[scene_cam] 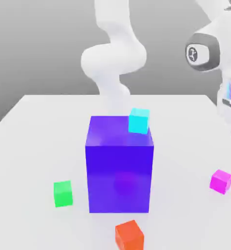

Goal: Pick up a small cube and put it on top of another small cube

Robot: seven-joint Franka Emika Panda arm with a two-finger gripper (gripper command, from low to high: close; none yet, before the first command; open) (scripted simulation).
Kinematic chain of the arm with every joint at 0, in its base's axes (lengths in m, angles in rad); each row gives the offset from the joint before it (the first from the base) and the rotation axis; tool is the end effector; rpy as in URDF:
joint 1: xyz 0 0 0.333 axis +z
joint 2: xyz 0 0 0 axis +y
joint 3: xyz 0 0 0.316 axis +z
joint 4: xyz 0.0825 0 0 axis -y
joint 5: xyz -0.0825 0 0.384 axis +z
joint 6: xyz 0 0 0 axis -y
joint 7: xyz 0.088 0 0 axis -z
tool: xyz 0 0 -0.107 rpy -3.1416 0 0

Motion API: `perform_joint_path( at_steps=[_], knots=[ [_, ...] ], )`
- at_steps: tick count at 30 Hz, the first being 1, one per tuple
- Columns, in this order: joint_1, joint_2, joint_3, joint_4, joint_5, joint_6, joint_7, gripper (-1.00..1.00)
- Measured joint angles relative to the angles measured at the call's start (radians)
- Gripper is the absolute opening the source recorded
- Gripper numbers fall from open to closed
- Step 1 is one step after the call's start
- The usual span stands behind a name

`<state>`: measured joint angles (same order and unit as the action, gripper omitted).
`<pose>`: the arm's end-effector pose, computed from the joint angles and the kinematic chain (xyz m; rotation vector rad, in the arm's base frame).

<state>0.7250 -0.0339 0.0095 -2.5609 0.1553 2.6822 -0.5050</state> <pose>0.3474 0.3072 0.2931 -2.5850 -1.5948 -0.2203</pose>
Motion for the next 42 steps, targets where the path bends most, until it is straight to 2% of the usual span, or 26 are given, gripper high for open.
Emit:
perform_joint_path(
  at_steps=[4,8,13,14,21,27,35,42],
  knots=[
    [0.055,0.098,0.026,-0.037,-0.061,0.056,-0.117,0.00],
    [0.095,0.198,0.034,-0.065,-0.166,0.119,-0.183,0.00],
    [0.116,0.375,0.015,-0.037,-0.201,0.257,-0.177,0.00],
    [0.118,0.398,0.013,-0.033,-0.202,0.276,-0.176,-1.00],
    [0.119,0.396,0.012,-0.033,-0.203,0.273,-0.175,-1.00],
    [0.107,0.208,0.027,-0.068,-0.173,0.124,-0.193,-1.00],
    [0.063,0.146,0.006,0.001,-0.084,0.148,-0.156,-1.00],
    [-0.186,0.024,-0.128,-0.016,-0.189,0.120,-0.221,-1.00]
  ],
)
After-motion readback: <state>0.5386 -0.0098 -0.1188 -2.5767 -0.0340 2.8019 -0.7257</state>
